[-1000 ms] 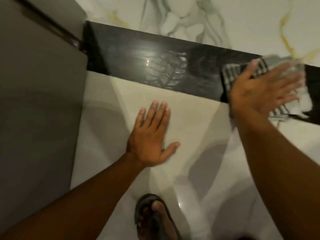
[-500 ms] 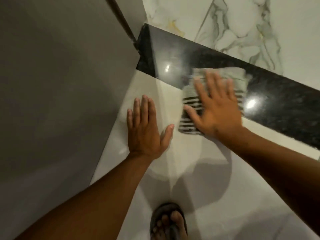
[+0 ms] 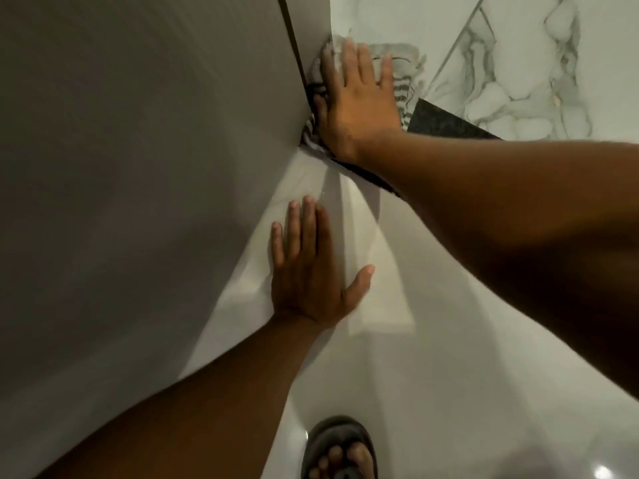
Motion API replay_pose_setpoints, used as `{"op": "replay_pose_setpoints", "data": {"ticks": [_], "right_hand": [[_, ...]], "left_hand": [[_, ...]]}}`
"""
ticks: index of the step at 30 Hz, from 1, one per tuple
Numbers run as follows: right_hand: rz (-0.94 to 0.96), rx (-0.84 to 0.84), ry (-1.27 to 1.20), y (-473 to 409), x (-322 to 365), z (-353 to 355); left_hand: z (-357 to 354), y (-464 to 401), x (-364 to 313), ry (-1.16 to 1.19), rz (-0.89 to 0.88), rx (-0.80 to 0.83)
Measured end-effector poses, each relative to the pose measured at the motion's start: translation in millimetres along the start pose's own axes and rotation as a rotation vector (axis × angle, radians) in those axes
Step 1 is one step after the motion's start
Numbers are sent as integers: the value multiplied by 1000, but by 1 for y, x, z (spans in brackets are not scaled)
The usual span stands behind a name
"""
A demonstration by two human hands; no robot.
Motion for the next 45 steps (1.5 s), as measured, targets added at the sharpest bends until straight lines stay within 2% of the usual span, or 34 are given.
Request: {"op": "replay_pose_setpoints", "data": {"ticks": [3,5,11,13,17,19,22,27,32,34,39,42,45], "right_hand": [[331,47,113,34,-33,5],[430,90,167,56,-54,7],[99,40,81,20,-24,10],[152,63,95,9,-18,12],[440,95,166,42,-46,13],[520,121,190,59,-60,14],[533,155,220,58,-59,12],[476,102,180,52,-37,5],[657,131,223,95,-75,4],[597,134,197,132,-108,1],[160,41,78,219,-192,-2],[-55,-23,26,261,-238,-4],[-222,-48,-6,307,-287,-5]], "left_hand": [[4,0,-4,-14,9,1],[4,-1,-4,-21,6,-1],[0,0,-1,-17,4,-5],[0,1,-1,-7,-3,15],[7,0,-3,-4,11,4],[8,-1,-5,-1,7,7],[9,-1,-3,25,23,21],[8,0,-5,4,9,13],[15,-1,-6,31,5,50],[16,-2,-6,-1,-25,100],[15,-18,-22,-30,-250,152],[9,-20,-82,-77,-460,203],[0,-6,-162,-24,-625,244]]}}
Point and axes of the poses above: each hand's wrist, its own y-axis away from the middle knuckle, its own z-axis out of the back of the hand, x = y × z, the point moved 1 cm from there along -y, towards the middle knuckle, and after that the axes turned 9 degrees about -z, right-handed, at the moved point
